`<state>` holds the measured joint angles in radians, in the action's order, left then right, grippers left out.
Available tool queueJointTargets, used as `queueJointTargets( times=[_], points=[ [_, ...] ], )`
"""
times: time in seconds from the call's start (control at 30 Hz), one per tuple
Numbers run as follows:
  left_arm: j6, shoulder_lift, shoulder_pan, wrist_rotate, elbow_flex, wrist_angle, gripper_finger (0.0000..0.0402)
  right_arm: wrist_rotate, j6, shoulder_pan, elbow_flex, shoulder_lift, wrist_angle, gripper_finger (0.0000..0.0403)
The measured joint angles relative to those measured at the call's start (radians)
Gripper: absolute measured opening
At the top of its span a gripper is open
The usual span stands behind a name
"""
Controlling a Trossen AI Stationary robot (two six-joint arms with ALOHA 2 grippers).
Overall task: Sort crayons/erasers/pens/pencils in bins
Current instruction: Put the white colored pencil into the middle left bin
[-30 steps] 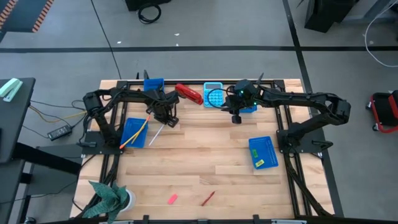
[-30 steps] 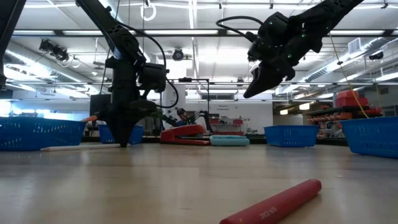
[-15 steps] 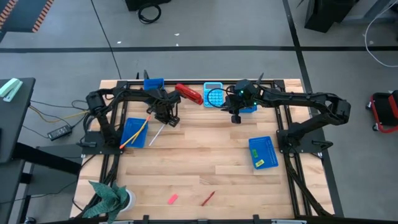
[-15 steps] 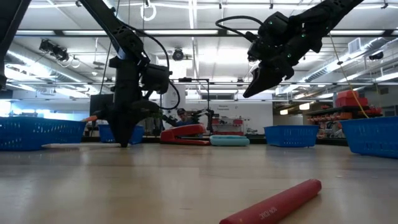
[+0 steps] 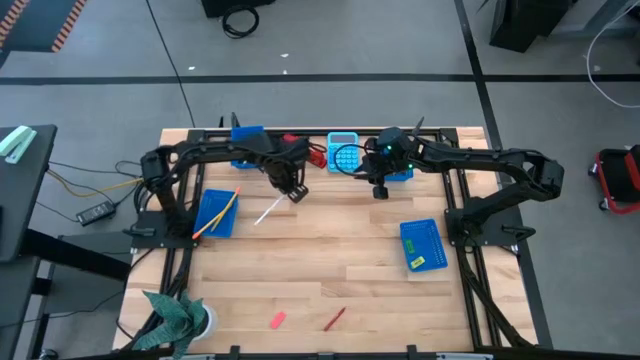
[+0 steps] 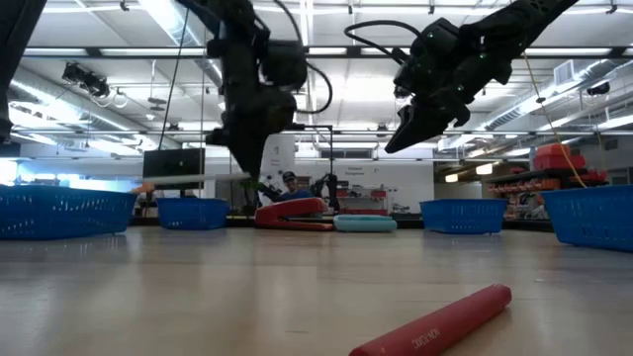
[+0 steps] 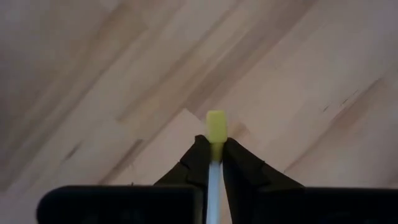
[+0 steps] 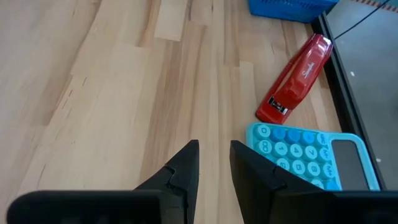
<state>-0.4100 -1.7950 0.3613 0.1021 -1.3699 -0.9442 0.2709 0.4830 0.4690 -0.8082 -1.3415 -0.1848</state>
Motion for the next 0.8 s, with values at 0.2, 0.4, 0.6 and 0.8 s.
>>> queueJointTargets(
  times=[0.2, 0.4, 0.6, 0.8],
  points=[
    [0.023, 0.090, -0.064, -0.088, -0.048, -0.075, 0.0030, 0.000, -0.009, -0.001, 0.000, 0.000, 0.036, 0.0096],
    [0.039, 0.231, -0.078, -0.154, -0.040, -0.139, 0.0034, 0.000, -0.045, -0.001, 0.000, 0.000, 0.063, 0.0096],
    [0.040, 0.407, -0.078, -0.202, 0.127, -0.074, 0.0031, 0.000, -0.107, -0.001, 0.000, 0.000, 0.083, 0.0096],
    [0.008, 0.602, -0.026, -0.186, 0.386, 0.095, 0.0031, 0.000, -0.140, -0.001, 0.000, 0.000, 0.096, 0.0096]
  ],
)
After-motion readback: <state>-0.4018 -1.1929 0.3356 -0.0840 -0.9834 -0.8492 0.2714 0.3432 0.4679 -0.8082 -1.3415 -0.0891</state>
